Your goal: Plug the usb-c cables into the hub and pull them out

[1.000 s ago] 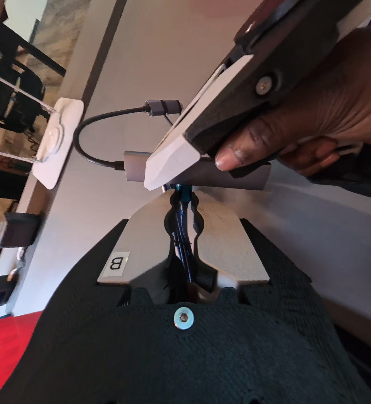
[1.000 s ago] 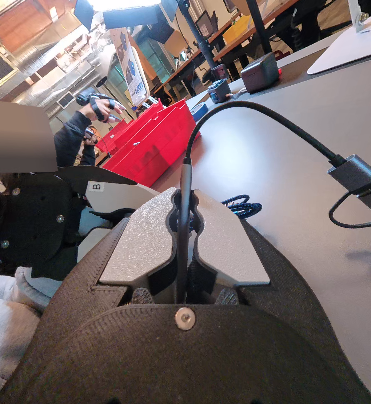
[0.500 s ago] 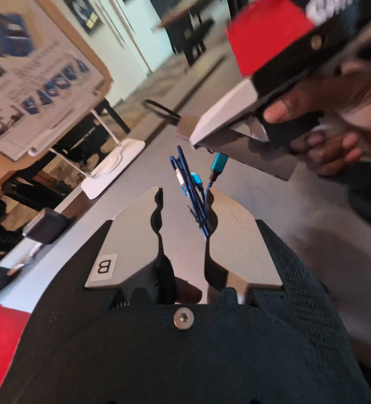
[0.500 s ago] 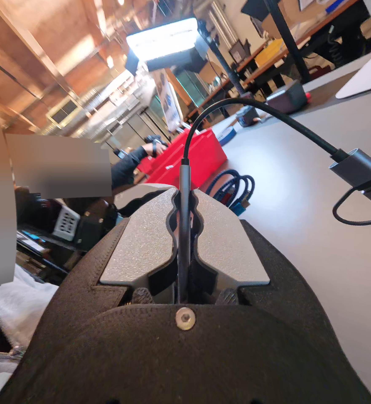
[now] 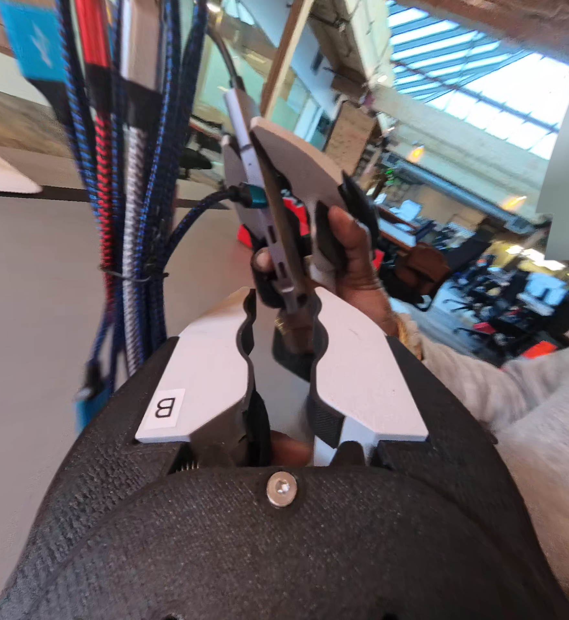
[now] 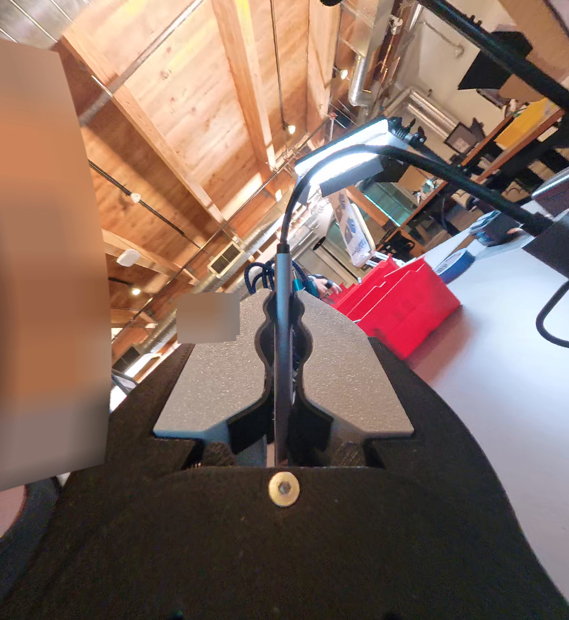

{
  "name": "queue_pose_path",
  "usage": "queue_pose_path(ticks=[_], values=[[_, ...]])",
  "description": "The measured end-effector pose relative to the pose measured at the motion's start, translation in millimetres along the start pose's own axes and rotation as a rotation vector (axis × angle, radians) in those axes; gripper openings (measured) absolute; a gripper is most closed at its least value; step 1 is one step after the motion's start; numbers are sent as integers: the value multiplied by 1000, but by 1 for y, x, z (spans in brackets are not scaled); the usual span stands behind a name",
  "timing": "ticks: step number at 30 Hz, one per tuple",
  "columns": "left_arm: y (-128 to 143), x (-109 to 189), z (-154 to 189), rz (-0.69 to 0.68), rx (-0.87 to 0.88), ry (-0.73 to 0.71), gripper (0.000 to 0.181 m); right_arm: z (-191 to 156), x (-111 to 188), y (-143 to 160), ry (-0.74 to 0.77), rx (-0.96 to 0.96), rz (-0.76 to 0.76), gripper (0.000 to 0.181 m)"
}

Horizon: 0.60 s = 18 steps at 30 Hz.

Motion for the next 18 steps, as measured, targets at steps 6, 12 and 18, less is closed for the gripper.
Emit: queue_pose_path(ticks=[6,12,18], values=[[4,3,-1,8,108,202,12,-1,-4,14,7,-8,-44,8],[9,13,-10,-127,66,205,10,3,9,25,63,24,-273,29],[9,13,-11,-274,-28,196,15,4,14,22,92,75,-301,9]])
Point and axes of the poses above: each gripper's, where its closed fingertips meet, x back along the fingers, y out of its underside, z = x × y across the jaws, the point moved 6 cm from there along x, back along the fingers, and after that the axes turned 14 degrees about -z, right-handed, at the moved point
